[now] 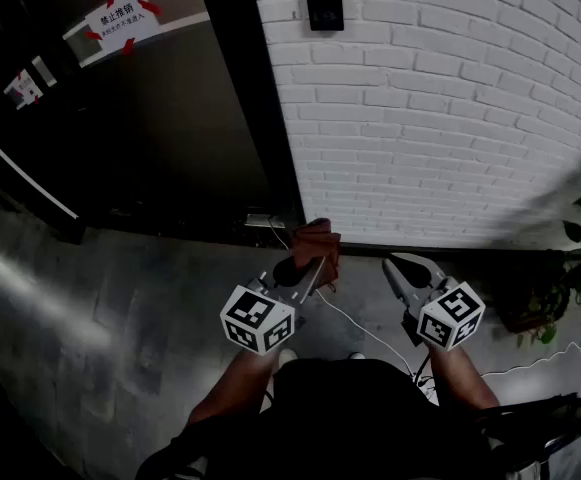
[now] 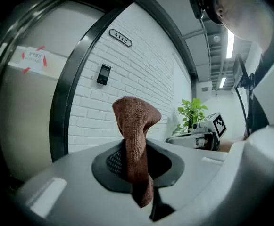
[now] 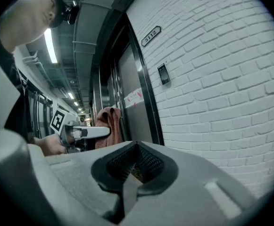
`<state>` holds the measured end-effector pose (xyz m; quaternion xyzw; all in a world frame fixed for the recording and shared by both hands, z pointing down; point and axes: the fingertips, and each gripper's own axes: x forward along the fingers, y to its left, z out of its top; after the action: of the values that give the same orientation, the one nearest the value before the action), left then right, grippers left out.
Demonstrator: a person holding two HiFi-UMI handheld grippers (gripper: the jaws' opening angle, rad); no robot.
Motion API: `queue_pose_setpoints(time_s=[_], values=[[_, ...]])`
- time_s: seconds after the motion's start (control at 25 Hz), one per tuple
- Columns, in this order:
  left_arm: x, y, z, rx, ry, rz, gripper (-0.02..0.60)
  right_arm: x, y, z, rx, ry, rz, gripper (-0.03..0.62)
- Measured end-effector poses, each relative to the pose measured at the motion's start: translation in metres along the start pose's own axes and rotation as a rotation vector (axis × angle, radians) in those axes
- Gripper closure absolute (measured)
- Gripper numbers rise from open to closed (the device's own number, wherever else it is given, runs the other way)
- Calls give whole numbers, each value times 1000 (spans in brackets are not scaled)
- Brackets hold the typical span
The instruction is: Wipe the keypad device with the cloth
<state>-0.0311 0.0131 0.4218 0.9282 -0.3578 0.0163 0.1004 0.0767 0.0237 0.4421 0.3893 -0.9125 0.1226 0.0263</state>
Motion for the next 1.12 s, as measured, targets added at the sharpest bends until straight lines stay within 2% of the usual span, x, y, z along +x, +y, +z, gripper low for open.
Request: queue_pose_setpoints(time_s=[0.44,0.64,0.84,1.12], values=[[6,-8,-13,-12,10,69,517,-6,-19,-20,22,20,50,603],[8,11,-15,-24,30,81,517,13,-22,-19,30,26,62,603],[33,42,-10,-21,44,34,517,40,-39,-9,29,12,25,603],[70,98,29,23,13,-67,517,91,-69,21,10,-20,-65,603]])
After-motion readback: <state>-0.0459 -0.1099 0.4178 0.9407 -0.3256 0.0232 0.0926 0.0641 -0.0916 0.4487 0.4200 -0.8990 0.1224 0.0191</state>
